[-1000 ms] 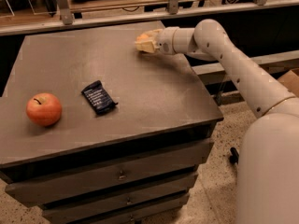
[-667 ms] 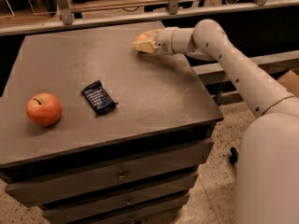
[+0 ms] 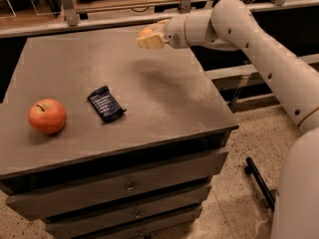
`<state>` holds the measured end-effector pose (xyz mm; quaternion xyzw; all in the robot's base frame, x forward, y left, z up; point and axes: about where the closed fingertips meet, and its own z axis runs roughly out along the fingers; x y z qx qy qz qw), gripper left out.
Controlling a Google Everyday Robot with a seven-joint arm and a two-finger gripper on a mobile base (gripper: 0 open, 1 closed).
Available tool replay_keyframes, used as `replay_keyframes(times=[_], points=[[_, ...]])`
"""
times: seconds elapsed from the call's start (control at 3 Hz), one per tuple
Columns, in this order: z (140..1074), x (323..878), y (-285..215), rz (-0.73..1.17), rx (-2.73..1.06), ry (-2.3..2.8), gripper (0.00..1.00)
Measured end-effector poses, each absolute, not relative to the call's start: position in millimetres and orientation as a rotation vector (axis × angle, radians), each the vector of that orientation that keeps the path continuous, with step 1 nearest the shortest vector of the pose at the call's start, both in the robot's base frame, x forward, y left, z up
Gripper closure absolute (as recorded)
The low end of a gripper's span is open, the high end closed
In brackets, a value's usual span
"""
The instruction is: Move orange near rxbar blueberry
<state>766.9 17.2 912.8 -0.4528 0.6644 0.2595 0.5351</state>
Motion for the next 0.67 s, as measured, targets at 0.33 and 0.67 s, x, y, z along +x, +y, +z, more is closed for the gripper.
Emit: replay_keyframes(times=[0.33, 0.67], points=[[912.8, 766.9, 17.3, 0.618, -1.079, 1.583, 1.00], [903.1, 758.5, 21.4, 0.668, -1.142, 1.549, 1.00]])
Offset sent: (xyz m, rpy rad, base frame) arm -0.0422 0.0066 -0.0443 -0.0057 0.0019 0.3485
